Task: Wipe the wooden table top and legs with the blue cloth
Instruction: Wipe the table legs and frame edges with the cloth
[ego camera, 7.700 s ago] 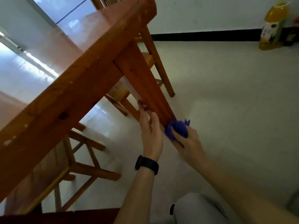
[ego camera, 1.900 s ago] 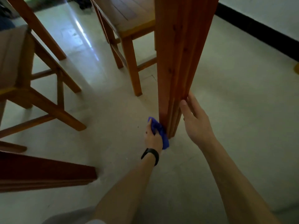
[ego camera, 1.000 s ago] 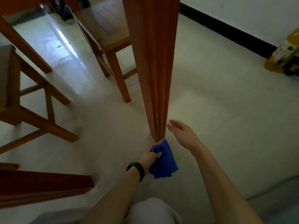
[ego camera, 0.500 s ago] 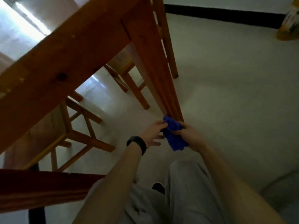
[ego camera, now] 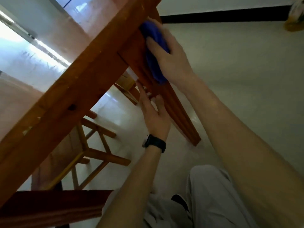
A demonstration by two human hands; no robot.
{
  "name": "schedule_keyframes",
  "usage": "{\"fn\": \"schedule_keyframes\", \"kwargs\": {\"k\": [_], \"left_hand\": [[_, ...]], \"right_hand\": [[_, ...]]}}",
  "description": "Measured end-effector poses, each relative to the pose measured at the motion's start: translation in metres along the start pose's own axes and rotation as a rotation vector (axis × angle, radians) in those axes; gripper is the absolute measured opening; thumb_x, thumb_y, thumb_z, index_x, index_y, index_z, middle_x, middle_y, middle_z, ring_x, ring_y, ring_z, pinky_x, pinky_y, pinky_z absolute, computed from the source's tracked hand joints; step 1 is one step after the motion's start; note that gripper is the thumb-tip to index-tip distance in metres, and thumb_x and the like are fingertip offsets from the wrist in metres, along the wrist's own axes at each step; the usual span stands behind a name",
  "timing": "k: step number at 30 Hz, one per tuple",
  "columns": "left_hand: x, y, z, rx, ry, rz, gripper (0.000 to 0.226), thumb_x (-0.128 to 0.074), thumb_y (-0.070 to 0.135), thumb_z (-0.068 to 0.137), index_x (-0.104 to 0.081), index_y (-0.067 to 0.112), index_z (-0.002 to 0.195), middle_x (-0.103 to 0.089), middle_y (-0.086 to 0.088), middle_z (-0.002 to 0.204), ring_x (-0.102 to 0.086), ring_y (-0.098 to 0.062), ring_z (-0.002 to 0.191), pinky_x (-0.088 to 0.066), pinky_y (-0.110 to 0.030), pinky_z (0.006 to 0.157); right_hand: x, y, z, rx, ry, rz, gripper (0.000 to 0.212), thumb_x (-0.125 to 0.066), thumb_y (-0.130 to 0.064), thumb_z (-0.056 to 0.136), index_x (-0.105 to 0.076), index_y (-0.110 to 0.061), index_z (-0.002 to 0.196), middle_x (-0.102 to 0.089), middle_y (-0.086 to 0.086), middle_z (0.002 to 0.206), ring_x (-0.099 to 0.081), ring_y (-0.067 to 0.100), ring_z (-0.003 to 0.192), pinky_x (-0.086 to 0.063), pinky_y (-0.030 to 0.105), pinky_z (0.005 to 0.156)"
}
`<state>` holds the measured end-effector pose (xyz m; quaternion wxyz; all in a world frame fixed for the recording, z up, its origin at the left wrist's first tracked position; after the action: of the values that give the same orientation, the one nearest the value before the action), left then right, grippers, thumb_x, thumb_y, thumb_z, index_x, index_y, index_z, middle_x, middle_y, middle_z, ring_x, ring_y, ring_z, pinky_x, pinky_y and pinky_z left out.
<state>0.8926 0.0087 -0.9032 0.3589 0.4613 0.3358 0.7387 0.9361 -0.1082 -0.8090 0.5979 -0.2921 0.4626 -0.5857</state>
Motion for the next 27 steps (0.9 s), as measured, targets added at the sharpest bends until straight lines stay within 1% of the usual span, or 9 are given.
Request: {"fn": "schedule_keyframes", "kwargs": {"k": [2,6,9,13,15,19,23,25,27], "left_hand": [[-0.002,-0.006,0.002,0.027,0.02,0.053,0.059,-0.041,0.036,0.104,-0.014,0.03,0.157,-0.04,0.015,0.135,-0.04,0.024,0.106,-0.037,0.006,0.075],[0.002,-0.01,0.004,-0.07,0.032,0.119,0.062,-0.042,0.037,0.103,-0.013,0.029,0.157,-0.042,0.002,0.138,-0.041,0.023,0.107,-0.038,0.005,0.076],[0.001,-0.017,0.009,-0.132,0.042,0.184,0.068,-0.038,0.052,0.099,-0.009,0.032,0.157,-0.042,-0.001,0.139,-0.049,-0.002,0.118,-0.042,-0.008,0.083],[-0.007,-0.02,0.013,-0.192,0.063,0.256,0.065,-0.032,0.051,0.101,0.001,0.036,0.155,-0.038,-0.006,0.143,-0.048,-0.019,0.125,-0.049,-0.033,0.096],[-0.008,-0.021,0.015,-0.219,0.067,0.256,0.063,-0.027,0.053,0.101,0.003,0.038,0.153,-0.037,-0.008,0.144,-0.047,-0.021,0.127,-0.05,-0.041,0.098],[-0.015,-0.024,0.019,-0.242,0.093,0.231,0.062,-0.019,0.063,0.097,0.004,0.042,0.151,-0.035,-0.008,0.144,-0.048,-0.021,0.123,-0.052,-0.045,0.095],[-0.02,-0.033,0.02,-0.271,0.09,0.201,0.064,-0.017,0.065,0.097,0.002,0.038,0.152,-0.035,-0.002,0.144,-0.043,-0.014,0.124,-0.048,-0.039,0.097],[-0.019,-0.038,0.021,-0.286,0.106,0.184,0.064,-0.02,0.063,0.098,-0.004,0.033,0.153,-0.036,-0.004,0.145,-0.045,-0.019,0.127,-0.048,-0.041,0.099],[-0.019,-0.043,0.021,-0.305,0.116,0.178,0.064,-0.022,0.062,0.098,-0.007,0.032,0.153,-0.035,-0.005,0.146,-0.045,-0.021,0.129,-0.047,-0.036,0.099]], "right_hand": [[-0.01,-0.008,0.007,0.069,-0.025,0.028,0.04,-0.044,-0.02,0.104,-0.042,-0.017,0.144,-0.048,-0.021,0.119,-0.048,-0.007,0.111,-0.039,0.016,0.101],[0.007,0.063,-0.022,-0.068,-0.006,0.018,0.038,-0.043,-0.02,0.098,-0.053,-0.038,0.131,-0.053,-0.005,0.127,-0.05,0.009,0.121,-0.04,0.038,0.109],[0.035,0.142,-0.057,-0.306,-0.044,-0.229,0.039,-0.042,-0.024,0.095,-0.061,-0.037,0.126,-0.058,-0.001,0.13,-0.052,0.017,0.122,-0.04,0.044,0.108],[0.087,0.214,-0.111,-0.706,-0.373,-0.647,0.042,-0.04,-0.01,0.1,-0.055,-0.028,0.134,-0.064,0.01,0.12,-0.06,0.024,0.097,-0.046,0.033,0.08],[0.106,0.225,-0.124,-0.793,-0.374,-0.755,0.042,-0.04,-0.013,0.101,-0.049,-0.025,0.14,-0.062,0.013,0.123,-0.056,0.021,0.09,-0.044,0.032,0.073],[0.095,0.196,-0.106,-0.466,0.076,-0.526,0.037,-0.039,-0.011,0.103,-0.048,-0.018,0.138,-0.059,0.007,0.117,-0.056,0.016,0.092,-0.042,0.02,0.072],[0.055,0.205,-0.108,-0.344,0.033,-0.475,0.042,-0.04,-0.01,0.103,-0.049,-0.027,0.141,-0.04,-0.001,0.128,-0.044,0.01,0.111,-0.036,0.021,0.098],[0.064,0.25,-0.126,-0.527,-0.079,-0.608,0.043,-0.041,-0.008,0.101,-0.05,-0.028,0.138,-0.036,0.008,0.134,-0.052,0.022,0.107,-0.044,0.024,0.093],[0.09,0.288,-0.147,-0.841,-0.288,-0.712,0.044,-0.042,-0.008,0.098,-0.052,-0.036,0.13,-0.046,0.016,0.126,-0.063,0.03,0.084,-0.056,0.03,0.065]]}}
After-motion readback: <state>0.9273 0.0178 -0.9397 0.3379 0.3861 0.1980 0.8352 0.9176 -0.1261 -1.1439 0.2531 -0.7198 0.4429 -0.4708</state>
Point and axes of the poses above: each hand's wrist, its own z-axis towards the middle knuckle, its own x-axis out of the back of the hand, y = z × x, the point moved 2 cm from there along z, towards the middle knuckle
